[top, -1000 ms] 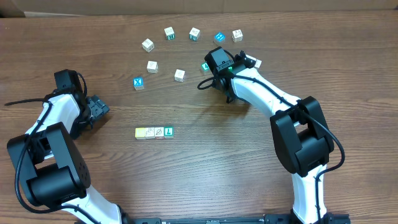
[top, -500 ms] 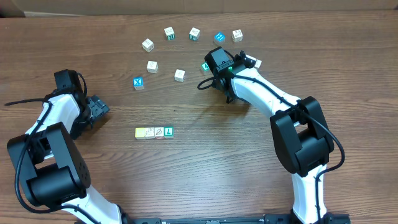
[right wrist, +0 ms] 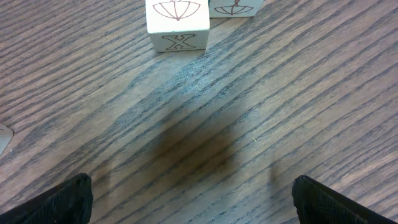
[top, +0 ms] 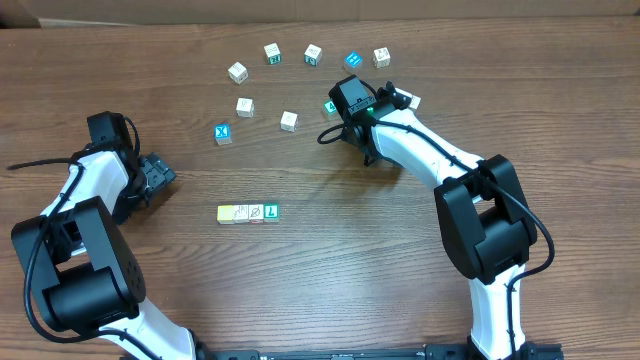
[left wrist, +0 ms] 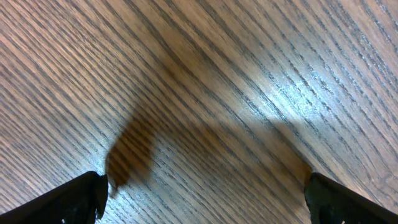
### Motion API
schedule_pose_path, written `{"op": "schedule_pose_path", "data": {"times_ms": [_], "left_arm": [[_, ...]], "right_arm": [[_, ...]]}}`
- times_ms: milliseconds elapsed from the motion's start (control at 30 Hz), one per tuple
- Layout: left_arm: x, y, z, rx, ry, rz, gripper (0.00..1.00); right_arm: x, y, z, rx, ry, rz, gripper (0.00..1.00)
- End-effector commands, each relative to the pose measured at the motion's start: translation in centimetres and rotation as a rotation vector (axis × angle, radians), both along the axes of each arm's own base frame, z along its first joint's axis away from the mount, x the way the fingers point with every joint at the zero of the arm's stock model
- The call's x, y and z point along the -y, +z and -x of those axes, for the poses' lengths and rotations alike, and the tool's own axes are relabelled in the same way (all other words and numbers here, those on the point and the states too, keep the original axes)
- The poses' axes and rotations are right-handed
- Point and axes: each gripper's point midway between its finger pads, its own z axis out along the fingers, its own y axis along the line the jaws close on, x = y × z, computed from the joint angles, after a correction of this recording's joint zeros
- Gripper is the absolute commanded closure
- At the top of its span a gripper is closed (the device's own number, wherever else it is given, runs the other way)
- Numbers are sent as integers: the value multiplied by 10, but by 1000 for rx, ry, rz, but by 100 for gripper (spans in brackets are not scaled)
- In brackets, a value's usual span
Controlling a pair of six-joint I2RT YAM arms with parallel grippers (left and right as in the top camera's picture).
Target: Form a horizontal line
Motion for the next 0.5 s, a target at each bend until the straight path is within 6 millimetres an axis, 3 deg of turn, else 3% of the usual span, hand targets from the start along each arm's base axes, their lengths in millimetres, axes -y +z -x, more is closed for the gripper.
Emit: {"op": "schedule_pose_path", "data": {"times_ms": [0,467], "left_arm": [[3,-8,5,-30,-4,4,0],[3,-11,5,-35,-4,5,0]], "right_arm": [[1,12,-2,31,-7,-3,0],[1,12,-2,31,-7,-3,0]]}}
